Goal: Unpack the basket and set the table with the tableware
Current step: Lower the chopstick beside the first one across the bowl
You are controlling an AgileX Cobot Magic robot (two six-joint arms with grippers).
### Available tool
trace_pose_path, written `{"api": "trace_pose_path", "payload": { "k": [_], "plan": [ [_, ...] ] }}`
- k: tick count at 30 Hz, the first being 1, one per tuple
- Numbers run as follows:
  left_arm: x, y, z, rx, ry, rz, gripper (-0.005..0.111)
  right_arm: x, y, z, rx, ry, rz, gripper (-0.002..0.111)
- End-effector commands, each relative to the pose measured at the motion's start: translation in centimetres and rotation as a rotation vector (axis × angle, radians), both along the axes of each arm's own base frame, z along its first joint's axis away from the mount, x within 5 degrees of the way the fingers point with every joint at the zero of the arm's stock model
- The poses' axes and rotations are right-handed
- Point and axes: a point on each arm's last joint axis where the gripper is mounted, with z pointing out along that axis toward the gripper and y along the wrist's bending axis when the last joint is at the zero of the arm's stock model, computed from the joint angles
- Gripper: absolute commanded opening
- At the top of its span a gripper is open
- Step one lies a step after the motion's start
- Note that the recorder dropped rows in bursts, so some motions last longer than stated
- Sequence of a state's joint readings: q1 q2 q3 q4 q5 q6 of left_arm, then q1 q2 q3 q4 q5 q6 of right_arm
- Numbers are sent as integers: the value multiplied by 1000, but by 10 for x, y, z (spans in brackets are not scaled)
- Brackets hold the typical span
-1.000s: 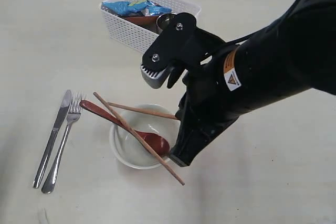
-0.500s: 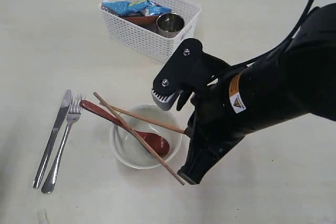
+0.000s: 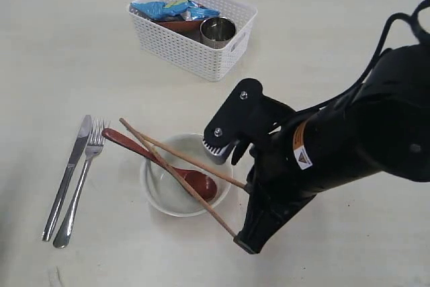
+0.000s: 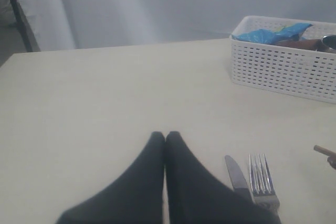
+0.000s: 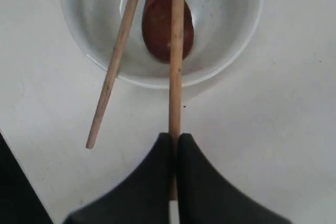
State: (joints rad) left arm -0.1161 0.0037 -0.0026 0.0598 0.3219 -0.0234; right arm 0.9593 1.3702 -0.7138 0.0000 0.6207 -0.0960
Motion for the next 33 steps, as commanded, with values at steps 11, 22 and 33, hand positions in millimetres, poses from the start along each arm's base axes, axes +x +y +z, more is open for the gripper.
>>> {"api": "trace_pose_path", "payload": {
  "k": [11, 22, 33],
  "plan": [
    [0, 0, -1, -3, -2, 2, 0, 6, 9, -18, -10, 8, 0, 0],
    [0, 0, -1, -3, -2, 2, 0, 11, 16, 9, -33, 9, 32, 7],
    [0, 0, -1, -3, -2, 2, 0, 38, 56, 44, -14, 113, -24, 48]
  ]
}}
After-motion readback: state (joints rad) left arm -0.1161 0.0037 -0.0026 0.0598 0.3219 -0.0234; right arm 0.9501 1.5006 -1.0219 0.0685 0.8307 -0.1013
